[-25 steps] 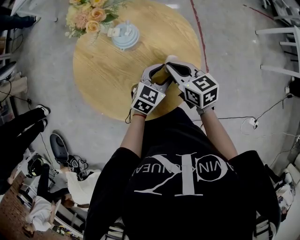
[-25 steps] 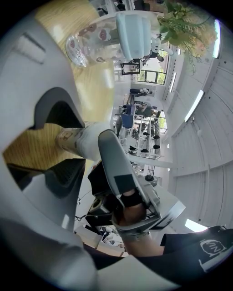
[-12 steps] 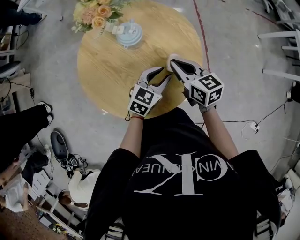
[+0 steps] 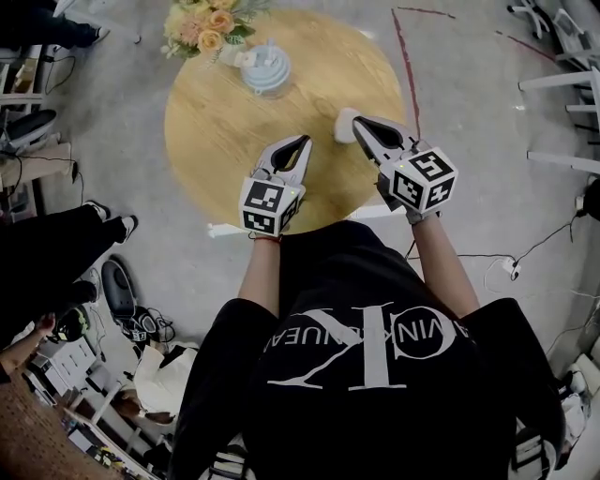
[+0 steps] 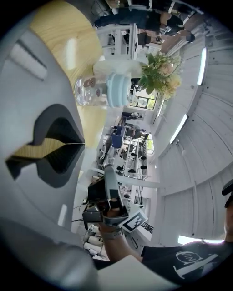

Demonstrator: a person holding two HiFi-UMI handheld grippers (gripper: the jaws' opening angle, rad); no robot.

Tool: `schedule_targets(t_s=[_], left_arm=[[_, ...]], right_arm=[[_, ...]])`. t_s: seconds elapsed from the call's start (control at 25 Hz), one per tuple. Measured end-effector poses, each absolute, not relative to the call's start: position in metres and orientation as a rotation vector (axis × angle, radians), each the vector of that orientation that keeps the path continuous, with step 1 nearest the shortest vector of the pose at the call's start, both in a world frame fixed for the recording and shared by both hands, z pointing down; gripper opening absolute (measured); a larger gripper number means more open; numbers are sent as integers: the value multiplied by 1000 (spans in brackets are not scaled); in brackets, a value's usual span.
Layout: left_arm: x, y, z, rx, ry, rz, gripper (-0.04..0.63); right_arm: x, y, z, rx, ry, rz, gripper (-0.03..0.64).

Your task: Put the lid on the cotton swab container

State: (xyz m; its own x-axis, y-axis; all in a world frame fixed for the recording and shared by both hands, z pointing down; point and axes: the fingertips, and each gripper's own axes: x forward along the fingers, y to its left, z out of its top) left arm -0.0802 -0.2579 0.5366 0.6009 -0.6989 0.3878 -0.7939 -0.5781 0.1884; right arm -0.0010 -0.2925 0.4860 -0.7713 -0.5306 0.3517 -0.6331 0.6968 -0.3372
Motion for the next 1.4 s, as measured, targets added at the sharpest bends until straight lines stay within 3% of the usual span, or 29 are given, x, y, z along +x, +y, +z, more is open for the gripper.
schedule_targets(t_s=[1.4], left_arm=[[-180, -238, 400, 2410, -1851, 22, 11]], right_arm=[[13, -271, 386, 967, -2949, 317, 15]])
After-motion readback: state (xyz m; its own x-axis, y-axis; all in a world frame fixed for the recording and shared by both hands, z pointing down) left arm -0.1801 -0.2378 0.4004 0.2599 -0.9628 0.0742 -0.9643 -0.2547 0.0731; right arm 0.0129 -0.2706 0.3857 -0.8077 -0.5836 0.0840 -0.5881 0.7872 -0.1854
